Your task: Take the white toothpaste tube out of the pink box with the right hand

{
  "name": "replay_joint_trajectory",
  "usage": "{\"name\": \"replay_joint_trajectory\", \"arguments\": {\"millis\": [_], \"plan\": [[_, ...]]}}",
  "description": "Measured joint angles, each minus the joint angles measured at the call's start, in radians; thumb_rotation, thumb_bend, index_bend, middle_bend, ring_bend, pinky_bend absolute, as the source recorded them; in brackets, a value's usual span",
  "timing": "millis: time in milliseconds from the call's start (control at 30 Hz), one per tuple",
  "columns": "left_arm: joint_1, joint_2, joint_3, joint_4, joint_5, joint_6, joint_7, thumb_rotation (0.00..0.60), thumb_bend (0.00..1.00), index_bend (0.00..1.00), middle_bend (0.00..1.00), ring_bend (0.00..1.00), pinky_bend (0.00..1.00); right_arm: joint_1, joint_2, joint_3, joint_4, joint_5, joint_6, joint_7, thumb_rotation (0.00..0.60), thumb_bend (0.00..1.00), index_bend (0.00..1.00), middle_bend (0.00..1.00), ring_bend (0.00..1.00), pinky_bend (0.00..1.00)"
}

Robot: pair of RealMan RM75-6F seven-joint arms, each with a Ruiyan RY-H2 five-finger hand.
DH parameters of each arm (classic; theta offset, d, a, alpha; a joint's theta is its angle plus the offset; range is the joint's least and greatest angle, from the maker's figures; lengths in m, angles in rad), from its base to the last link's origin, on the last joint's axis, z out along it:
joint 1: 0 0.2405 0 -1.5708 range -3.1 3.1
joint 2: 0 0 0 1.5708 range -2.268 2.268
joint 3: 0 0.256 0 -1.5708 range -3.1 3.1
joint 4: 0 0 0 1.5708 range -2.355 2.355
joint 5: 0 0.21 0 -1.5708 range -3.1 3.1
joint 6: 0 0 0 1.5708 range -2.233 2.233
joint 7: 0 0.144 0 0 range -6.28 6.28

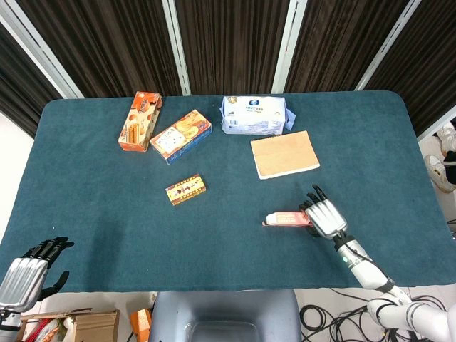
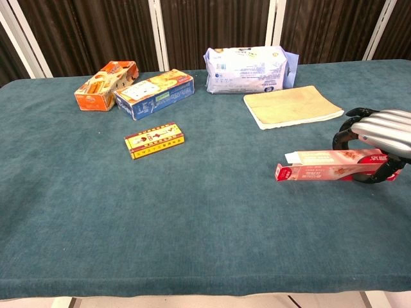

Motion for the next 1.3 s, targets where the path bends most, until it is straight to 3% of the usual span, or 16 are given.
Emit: {"name": "replay_joint_trajectory", "arguments": {"millis": [367,500,633,767,1300], "plan": [[0.001,0.003,0.001,-0.004,-0.002,-0.003,0.0,0.6,0.35,0.29,0.23,0.24,0.41,0.001,-0.004,-0.002,0.009,-0.001,-0.003,-0.002,0.6,0.23,0.47,0.41,0.15,0.03],[0.0,0.003,0.001,-0.004,0.0,-0.004,-0.001,0.6,0.36,0.29,0.23,0.24,0.41,0.002,-0.007,-0.005,0.027,-0.02,0.014,-0.005,0.6,0.25,0.62,0.45,0.15,0.03],[-0.001,0.003,-0.001,-0.003,-0.004,-0.005,-0.004,0.6,0.35,0.29,0.23,0.24,0.41,0.006,-0.007,-0.012,0.038,-0.033,0.017,-0.042,0.6,0.34,0.69,0.54,0.21,0.09],[0.001,0.005,-0.001,-0.003,-0.003,-0.001,-0.008,0.6,0.36,0.29,0.23,0.24,0.41,0.009,-0.008,-0.012,0.043,-0.039,0.022,-0.087,0.6,0.42,0.74,0.55,0.27,0.16],[0.001,0.006,0.002,-0.005,0.001,-0.004,-0.006,0.6,0.36,0.29,0.24,0.24,0.41,0.047,0.07,-0.006,-0.023,-0.147,0.114,-0.302,0.6,0.46,0.75,0.55,0.28,0.17]]}}
